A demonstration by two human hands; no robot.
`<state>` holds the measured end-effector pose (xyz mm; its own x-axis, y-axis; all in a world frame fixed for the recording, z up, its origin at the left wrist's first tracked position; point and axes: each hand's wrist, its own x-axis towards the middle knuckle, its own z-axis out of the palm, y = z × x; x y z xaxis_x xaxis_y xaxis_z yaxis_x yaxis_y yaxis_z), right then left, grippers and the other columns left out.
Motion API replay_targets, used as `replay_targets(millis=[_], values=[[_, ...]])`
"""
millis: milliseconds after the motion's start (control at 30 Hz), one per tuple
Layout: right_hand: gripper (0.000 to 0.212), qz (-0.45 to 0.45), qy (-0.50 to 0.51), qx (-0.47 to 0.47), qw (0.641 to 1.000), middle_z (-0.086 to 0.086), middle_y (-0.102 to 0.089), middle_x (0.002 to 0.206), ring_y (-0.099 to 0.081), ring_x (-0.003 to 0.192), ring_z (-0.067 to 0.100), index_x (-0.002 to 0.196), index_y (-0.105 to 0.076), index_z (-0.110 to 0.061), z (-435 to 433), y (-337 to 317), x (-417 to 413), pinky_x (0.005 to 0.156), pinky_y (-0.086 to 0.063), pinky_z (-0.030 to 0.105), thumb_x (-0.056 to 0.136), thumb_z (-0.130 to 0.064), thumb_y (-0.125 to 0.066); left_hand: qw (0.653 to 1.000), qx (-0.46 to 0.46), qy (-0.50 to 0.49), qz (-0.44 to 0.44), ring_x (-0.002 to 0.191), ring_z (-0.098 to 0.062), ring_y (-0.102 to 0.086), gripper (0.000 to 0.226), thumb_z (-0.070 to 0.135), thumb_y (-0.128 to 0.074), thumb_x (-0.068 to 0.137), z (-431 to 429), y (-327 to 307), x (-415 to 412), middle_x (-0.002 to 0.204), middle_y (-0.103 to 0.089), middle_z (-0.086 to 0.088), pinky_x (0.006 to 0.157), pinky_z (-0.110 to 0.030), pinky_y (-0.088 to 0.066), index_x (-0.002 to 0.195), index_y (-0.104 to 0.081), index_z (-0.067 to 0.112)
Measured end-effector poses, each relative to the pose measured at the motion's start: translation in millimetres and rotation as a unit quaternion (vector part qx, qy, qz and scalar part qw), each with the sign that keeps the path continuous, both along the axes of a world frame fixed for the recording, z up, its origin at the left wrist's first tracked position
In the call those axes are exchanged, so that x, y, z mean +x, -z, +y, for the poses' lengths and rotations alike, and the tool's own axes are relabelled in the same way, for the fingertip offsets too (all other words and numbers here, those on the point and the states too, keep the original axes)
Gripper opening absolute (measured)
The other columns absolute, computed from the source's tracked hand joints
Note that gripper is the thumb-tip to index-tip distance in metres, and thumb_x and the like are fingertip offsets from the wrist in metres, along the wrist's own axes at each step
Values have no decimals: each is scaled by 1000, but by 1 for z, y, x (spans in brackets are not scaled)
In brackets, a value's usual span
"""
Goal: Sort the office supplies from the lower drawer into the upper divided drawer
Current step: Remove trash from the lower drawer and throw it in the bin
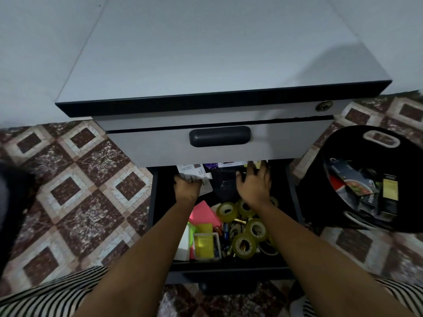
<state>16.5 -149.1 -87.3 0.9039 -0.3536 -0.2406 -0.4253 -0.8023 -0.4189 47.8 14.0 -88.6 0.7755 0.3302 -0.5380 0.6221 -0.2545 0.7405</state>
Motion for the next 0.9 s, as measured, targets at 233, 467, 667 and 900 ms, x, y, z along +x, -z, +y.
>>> replay_targets(millis=[233,467,667,900], values=[[76,21,129,88,988,20,-30,148,-27,135,39,148,-20,-8,-6,0,18,107,-29,47,92,-53,-45,999,-35,-36,-17,119,-35,-51,58,7,-67,84,0,4,-5,131,-50,-20,100,-41,-44,131,-34,0],[74,13,152,83,985,21,-35,140,-31,130,40,142,-34,-19,9,1,12,102,-32,49,82,-52,-62,997,-62,-48,-27,117,-35,-53,56,6,-66,85,-2,8,-6,130,-51,-20,101,-44,-44,129,-33,1],[75,14,171,173,970,21,-29,135,-44,118,43,133,-39,-16,8,-5,14,97,-45,44,72,-42,-77,995,-67,-63,-33,116,-33,-52,53,3,-64,85,-4,7,-9,126,-52,-18,94,-32,-42,129,-34,-2],[71,-3,169,239,956,16,-24,134,-57,102,37,129,-41,-11,16,-17,8,88,-49,33,74,-33,-79,983,-152,-102,-10,97,-35,-61,29,4,-60,87,2,5,-11,103,-62,-17,92,-48,-50,116,-55,-3]])
